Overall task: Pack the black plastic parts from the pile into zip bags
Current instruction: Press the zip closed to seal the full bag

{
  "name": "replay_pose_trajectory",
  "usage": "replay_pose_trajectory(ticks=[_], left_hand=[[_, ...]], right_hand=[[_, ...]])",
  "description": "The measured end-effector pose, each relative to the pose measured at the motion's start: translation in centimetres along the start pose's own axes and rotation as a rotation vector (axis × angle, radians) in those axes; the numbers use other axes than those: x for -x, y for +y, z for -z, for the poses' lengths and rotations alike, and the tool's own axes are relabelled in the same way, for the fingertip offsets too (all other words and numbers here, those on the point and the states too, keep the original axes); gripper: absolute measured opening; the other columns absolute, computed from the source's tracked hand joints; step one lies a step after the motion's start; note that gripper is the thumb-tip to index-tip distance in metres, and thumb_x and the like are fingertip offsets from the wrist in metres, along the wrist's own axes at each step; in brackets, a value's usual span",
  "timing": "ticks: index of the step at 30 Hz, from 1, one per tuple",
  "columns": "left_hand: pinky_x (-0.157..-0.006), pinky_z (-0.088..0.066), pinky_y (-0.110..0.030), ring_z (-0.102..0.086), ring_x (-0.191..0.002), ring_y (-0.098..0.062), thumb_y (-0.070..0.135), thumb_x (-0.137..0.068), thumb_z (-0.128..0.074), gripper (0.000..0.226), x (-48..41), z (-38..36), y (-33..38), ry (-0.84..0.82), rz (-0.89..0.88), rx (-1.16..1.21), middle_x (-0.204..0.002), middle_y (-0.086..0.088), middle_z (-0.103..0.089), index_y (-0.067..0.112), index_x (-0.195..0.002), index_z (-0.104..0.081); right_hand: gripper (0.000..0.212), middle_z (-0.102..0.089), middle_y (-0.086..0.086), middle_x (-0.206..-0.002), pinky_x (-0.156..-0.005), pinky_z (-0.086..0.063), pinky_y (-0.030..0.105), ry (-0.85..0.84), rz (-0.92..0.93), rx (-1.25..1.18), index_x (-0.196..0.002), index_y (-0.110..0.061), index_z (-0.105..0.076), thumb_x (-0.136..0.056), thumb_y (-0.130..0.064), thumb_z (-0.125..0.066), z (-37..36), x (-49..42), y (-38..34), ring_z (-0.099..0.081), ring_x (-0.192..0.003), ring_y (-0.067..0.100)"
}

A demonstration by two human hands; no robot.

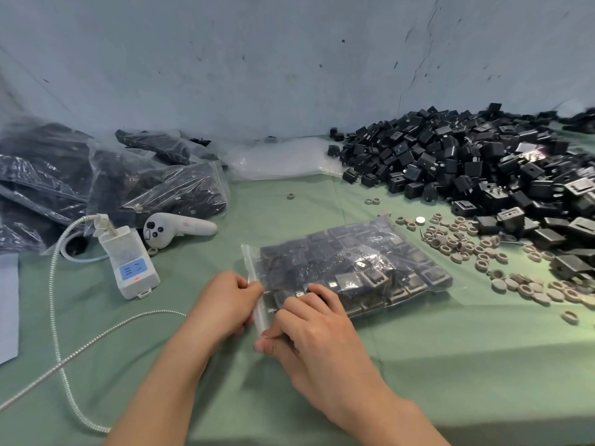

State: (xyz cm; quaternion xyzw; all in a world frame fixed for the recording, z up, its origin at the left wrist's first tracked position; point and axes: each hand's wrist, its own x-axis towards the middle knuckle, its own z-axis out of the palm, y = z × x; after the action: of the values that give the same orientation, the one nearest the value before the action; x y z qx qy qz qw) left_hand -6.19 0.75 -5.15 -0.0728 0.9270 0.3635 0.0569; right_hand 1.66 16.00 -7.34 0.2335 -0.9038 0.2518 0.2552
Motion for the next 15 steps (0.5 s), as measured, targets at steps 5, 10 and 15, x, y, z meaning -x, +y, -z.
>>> replay_pose_trajectory(ticks=[5, 10, 15], left_hand=[[-0.046, -0.037, -0.023, -0.046, -0.028, -0.017, 0.024, -0.094, -0.052, 0.044, -1.9, 0.0, 0.6, 0.089, 0.010, -0.014, -0.032, -0.001, -0.046, 0.015, -0.052, -0.044], [-0.046, -0.038, -0.024, -0.044, -0.024, -0.015, 0.021, -0.093, -0.054, 0.044, -3.6, 0.2, 0.9, 0.172, 0.018, 0.053, -0.031, 0.001, -0.040, 0.015, -0.052, -0.041], [-0.050, -0.035, -0.027, -0.041, -0.037, -0.024, 0.020, -0.090, -0.054, 0.044, -4.2, 0.1, 1.3, 0.210, 0.022, 0.042, -0.037, -0.002, -0.038, 0.017, -0.049, -0.039]], right_hand=[[0.022, -0.056, -0.011, -0.077, -0.106, -0.037, 0.034, 0.025, 0.003, -0.036, -0.078, -0.024, -0.064, -0.092, -0.041, -0.064, 0.2, -0.2, 0.0, -0.055, -0.080, 0.012], [0.021, -0.058, -0.011, -0.077, -0.103, -0.040, 0.035, 0.027, 0.020, -0.063, -0.076, -0.024, -0.065, -0.090, -0.039, -0.067, 0.3, -0.3, 0.0, -0.055, -0.079, 0.012], [0.027, -0.061, -0.012, -0.082, -0.105, -0.040, 0.035, -0.059, 0.051, 0.017, -0.082, -0.026, -0.069, -0.097, -0.044, -0.055, 0.5, -0.4, 0.2, -0.059, -0.084, 0.013]])
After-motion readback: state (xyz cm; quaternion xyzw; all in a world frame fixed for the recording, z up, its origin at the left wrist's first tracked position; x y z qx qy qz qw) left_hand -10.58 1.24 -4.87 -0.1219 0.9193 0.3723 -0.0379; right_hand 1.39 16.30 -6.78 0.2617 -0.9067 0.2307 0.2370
